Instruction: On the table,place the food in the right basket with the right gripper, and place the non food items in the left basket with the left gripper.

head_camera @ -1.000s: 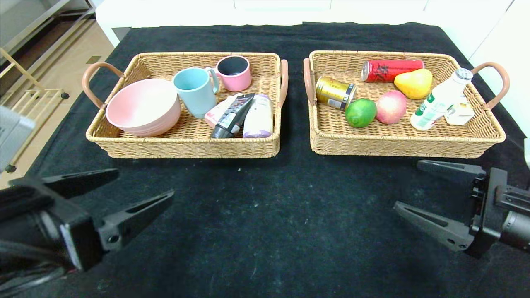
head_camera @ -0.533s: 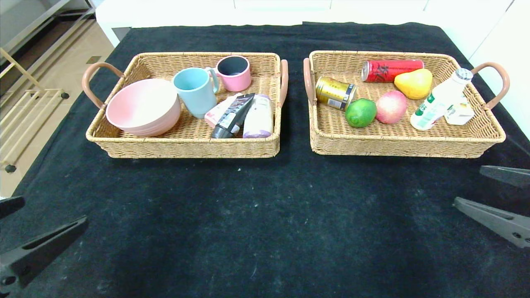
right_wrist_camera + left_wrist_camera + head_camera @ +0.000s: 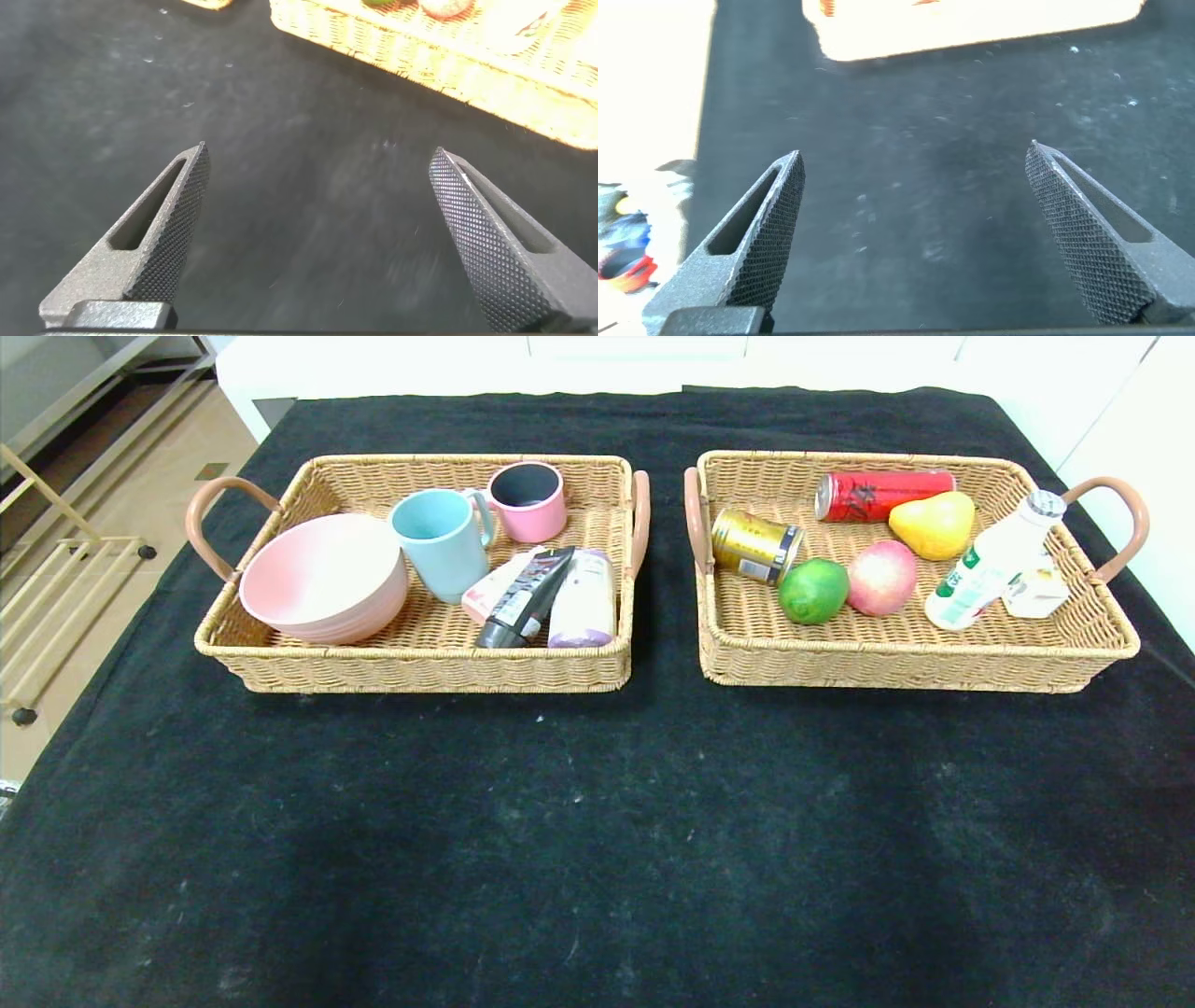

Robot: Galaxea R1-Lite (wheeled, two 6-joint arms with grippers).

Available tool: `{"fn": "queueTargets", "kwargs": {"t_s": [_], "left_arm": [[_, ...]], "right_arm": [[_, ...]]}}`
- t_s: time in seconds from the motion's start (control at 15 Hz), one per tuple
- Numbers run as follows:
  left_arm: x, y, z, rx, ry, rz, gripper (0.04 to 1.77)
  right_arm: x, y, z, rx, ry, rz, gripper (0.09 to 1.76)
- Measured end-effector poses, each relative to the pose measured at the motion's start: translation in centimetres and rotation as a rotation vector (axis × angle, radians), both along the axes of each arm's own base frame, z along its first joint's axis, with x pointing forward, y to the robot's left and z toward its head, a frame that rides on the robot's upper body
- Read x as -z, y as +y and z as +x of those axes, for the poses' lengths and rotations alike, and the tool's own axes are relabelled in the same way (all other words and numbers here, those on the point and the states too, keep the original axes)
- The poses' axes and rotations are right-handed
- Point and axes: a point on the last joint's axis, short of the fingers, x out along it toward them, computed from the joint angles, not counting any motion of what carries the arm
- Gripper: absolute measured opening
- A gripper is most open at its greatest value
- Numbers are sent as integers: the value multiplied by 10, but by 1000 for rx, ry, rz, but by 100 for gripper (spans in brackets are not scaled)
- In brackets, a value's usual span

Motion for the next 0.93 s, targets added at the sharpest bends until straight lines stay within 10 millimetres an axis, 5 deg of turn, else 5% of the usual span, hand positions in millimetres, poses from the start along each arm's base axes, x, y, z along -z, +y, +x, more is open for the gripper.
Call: {"fn": "queueTargets", "kwargs": {"t_s": [0.4, 0.93], "left_arm": [[16, -5, -59, 11, -64, 0, 171], [0, -10, -92, 80, -125, 10, 172]], "right_arm": [[23, 7, -54, 24, -25, 5, 171], [50, 7, -65, -16, -39, -26, 171]]}}
